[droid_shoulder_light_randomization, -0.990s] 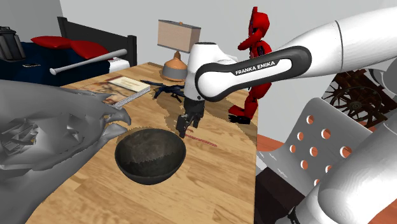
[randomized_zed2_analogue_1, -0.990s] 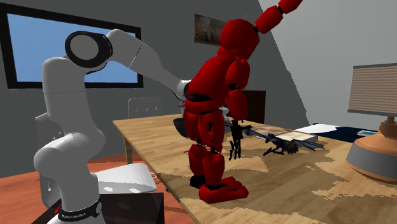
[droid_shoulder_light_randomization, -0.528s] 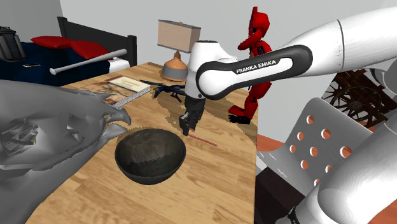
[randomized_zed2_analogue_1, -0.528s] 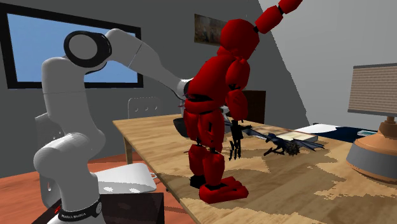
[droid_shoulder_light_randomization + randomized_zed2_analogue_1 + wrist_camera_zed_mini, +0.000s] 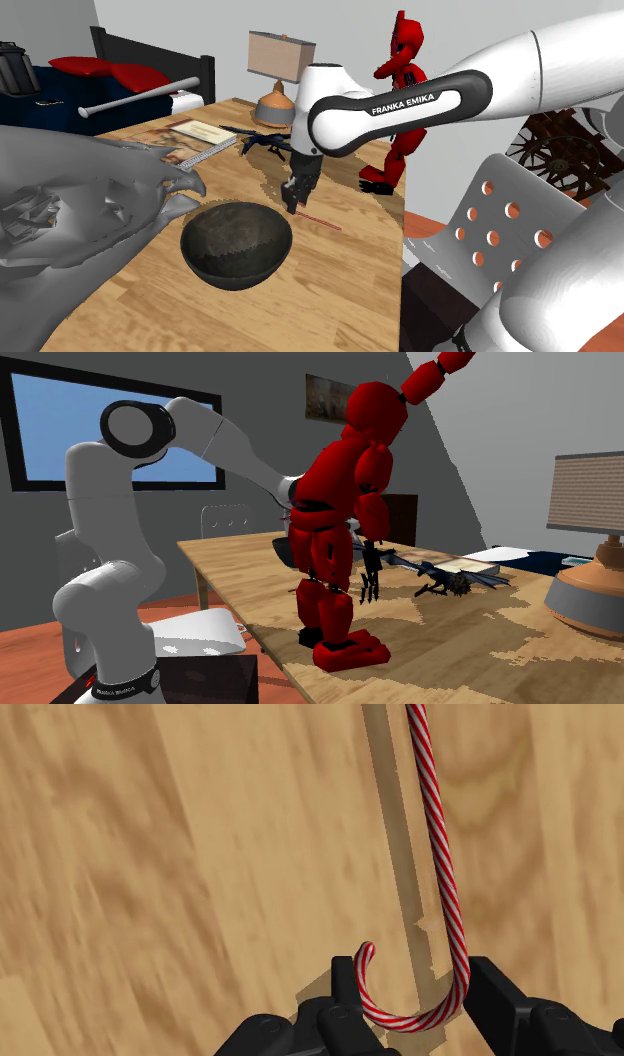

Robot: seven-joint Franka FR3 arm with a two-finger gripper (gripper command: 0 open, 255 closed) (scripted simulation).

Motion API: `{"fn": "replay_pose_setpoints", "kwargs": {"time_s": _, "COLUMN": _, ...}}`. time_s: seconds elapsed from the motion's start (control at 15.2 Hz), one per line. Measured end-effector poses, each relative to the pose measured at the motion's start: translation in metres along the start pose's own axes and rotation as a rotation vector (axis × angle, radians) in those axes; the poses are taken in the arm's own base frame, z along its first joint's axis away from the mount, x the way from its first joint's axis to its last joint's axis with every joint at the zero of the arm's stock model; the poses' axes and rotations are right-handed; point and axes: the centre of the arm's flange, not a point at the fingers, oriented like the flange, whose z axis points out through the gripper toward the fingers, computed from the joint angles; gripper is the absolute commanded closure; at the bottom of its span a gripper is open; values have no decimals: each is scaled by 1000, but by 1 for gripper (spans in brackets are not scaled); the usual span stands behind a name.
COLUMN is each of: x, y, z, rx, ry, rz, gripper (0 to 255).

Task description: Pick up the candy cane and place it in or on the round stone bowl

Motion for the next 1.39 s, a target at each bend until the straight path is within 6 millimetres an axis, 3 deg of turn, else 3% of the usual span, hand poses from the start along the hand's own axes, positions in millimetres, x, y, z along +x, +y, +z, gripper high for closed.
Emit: {"fn": "replay_pose_setpoints", "kwargs": {"time_s": 1.39, "x": 1, "y": -3, "z": -105, "rx": 2, "ry": -7, "rz": -3, "gripper": 255}}
